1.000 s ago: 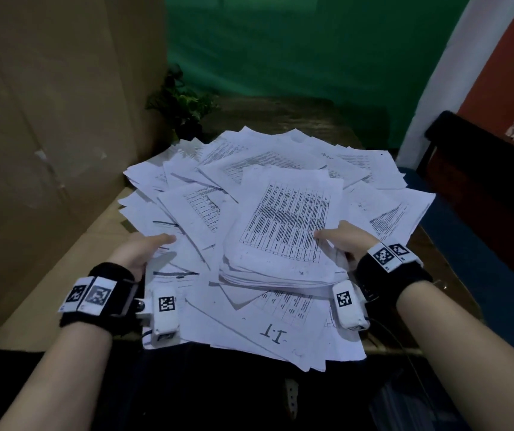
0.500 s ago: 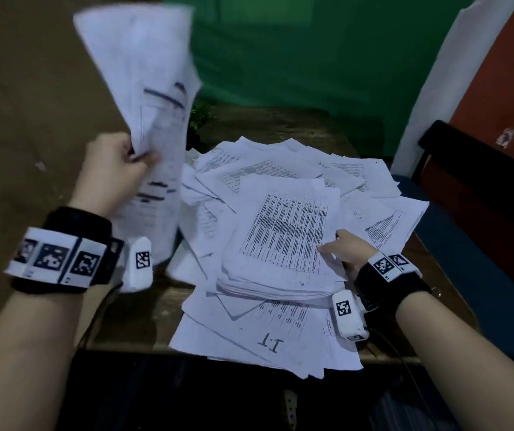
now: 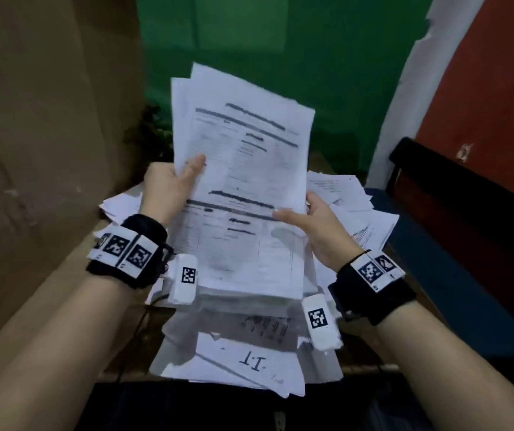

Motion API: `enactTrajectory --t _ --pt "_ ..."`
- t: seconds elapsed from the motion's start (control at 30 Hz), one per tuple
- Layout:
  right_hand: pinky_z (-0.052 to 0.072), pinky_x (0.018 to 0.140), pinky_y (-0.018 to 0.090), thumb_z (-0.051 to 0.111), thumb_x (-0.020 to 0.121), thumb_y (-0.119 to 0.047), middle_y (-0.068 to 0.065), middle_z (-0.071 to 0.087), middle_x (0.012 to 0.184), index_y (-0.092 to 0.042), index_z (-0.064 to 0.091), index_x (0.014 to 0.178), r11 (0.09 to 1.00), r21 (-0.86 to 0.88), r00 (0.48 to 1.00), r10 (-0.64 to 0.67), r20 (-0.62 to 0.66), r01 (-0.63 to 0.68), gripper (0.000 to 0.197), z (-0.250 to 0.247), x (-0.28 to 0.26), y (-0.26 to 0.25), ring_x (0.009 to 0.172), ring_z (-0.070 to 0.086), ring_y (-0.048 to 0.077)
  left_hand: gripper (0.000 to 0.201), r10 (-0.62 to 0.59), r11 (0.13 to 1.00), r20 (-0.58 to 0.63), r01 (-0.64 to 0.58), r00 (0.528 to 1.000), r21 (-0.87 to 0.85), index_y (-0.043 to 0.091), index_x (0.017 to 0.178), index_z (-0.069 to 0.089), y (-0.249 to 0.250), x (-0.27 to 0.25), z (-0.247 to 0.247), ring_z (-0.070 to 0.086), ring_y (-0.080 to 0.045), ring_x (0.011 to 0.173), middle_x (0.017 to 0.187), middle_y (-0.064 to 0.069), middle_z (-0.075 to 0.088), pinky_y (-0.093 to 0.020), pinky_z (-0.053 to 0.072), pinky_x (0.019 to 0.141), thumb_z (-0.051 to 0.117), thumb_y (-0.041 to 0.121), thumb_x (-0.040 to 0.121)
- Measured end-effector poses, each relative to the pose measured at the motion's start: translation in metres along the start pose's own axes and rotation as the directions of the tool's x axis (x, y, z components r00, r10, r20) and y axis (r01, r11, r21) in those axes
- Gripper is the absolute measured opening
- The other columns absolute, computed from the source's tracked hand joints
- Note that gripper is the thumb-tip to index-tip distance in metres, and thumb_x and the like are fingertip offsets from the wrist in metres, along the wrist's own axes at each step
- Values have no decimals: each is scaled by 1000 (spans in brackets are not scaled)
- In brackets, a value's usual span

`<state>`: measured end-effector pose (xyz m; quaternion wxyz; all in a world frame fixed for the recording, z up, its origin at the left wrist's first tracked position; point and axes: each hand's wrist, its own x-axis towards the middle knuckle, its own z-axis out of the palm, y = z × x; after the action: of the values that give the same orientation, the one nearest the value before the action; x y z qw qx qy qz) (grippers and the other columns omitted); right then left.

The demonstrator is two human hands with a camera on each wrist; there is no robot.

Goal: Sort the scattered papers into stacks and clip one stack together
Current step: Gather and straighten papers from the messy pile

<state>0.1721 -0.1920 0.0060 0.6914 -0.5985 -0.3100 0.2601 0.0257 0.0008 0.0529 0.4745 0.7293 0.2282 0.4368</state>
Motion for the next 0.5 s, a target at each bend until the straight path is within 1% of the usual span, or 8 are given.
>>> enactTrajectory --t 0.03,0.1,0.2,0.27,0.33,0.4,0.47,0.5 --pt "55 91 40 74 80 0 9 70 119 -7 54 128 1000 14 999 -23 -40 24 52 -4 2 3 110 67 27 23 -56 997 89 50 994 65 14 72 68 -8 0 5 63 0 61 72 1 69 -25 47 63 68 30 88" --pt "57 88 37 68 83 7 11 68 121 -3 54 129 997 64 995 -35 -95 41 49 -14 1 11 108 68 25 10 -125 992 277 123 953 28 12 95 68 -17 -2 10 70 -13 80 92 -6 73 -31 53 75 69 16 87" --pt "57 67 18 60 94 -2 2 72 108 -6 62 118 995 88 968 -30 -247 54 24 -23 -5 15 89 73 8 28 -131 981 381 176 915 -87 4 112 63 -35 -4 19 71 -23 90 102 -12 73 -32 55 76 68 3 84" --pt "52 58 10 58 97 -14 -7 72 97 -9 65 114 997 13 939 -67 -336 76 19 -23 -7 12 83 71 2 24 -106 992 305 121 946 -32 -6 98 66 -43 -5 30 66 -22 78 88 -9 70 -28 52 70 70 13 85" --pt "51 57 10 56 99 -26 -9 73 93 -12 67 112 998 -7 934 -63 -352 65 22 -24 -6 8 86 71 6 48 -114 993 193 114 975 12 -9 70 55 -52 -3 38 49 -18 62 67 -7 53 -27 40 62 70 34 83" --pt "55 63 15 58 97 -28 -11 73 98 -17 63 116 1000 27 980 16 -199 -11 23 -27 -4 8 92 72 9 61 -93 995 58 91 994 51 -4 58 41 -57 -1 43 38 -17 58 60 -8 39 -28 32 60 63 46 85" --pt "58 74 23 65 92 -15 -6 73 108 -15 60 121 994 -38 994 103 -22 -104 30 -29 -4 13 100 70 16 58 -126 990 -70 130 990 47 4 56 39 -55 2 45 37 -18 59 59 -9 37 -29 31 62 55 46 92" --pt "58 75 26 68 89 -8 -1 73 108 -11 61 120 990 -76 993 113 -31 -115 32 -31 -3 17 100 70 21 52 -161 986 -80 164 984 35 9 57 42 -53 1 46 39 -18 59 60 -5 39 -29 32 63 53 45 93"
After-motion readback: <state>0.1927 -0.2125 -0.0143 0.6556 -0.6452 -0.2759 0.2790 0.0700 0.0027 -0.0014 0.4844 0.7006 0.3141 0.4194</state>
